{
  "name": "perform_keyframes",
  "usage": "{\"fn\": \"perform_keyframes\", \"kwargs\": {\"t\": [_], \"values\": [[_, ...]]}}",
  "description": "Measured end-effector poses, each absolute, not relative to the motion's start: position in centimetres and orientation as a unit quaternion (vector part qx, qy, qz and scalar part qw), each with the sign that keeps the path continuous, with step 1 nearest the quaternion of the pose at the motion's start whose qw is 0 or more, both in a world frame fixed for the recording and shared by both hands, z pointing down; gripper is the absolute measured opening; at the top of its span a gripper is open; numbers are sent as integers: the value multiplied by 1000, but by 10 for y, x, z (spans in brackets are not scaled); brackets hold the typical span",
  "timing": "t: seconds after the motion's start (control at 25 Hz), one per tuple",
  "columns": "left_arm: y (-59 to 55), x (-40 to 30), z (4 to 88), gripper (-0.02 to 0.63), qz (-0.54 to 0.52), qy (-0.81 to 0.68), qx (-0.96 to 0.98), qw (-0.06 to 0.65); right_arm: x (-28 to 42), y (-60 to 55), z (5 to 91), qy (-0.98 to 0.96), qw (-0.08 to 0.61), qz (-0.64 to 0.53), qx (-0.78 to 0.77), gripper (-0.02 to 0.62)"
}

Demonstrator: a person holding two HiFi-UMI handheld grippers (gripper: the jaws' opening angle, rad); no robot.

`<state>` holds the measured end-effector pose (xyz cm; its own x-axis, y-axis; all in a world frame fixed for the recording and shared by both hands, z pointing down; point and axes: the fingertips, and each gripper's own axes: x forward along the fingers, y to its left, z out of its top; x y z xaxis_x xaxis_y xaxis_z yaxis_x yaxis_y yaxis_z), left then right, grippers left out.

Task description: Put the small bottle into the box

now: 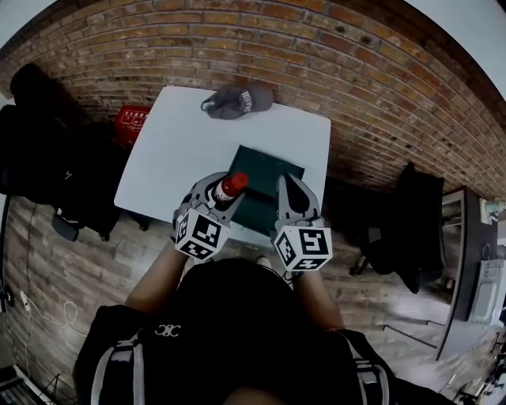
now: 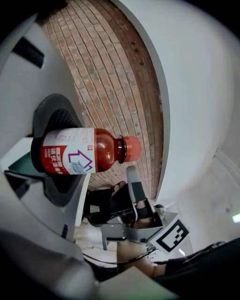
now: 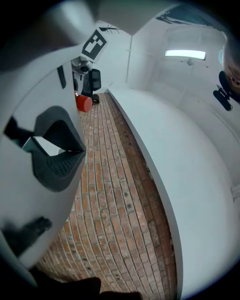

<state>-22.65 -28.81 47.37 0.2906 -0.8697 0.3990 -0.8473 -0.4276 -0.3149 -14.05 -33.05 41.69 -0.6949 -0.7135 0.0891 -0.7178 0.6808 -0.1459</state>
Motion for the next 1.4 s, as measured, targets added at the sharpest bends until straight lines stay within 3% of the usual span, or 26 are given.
{"fn": "perform_keyframes", "kwargs": {"t": [0.92,1.4], "values": [[-280,-190,632,207,-543,270,-791,76,-74,-313,453,-855,46,114,504,29],[-285,-164,666,207,-611,191,-762,95,-48,-310,452,-845,35,122,519,29]]}}
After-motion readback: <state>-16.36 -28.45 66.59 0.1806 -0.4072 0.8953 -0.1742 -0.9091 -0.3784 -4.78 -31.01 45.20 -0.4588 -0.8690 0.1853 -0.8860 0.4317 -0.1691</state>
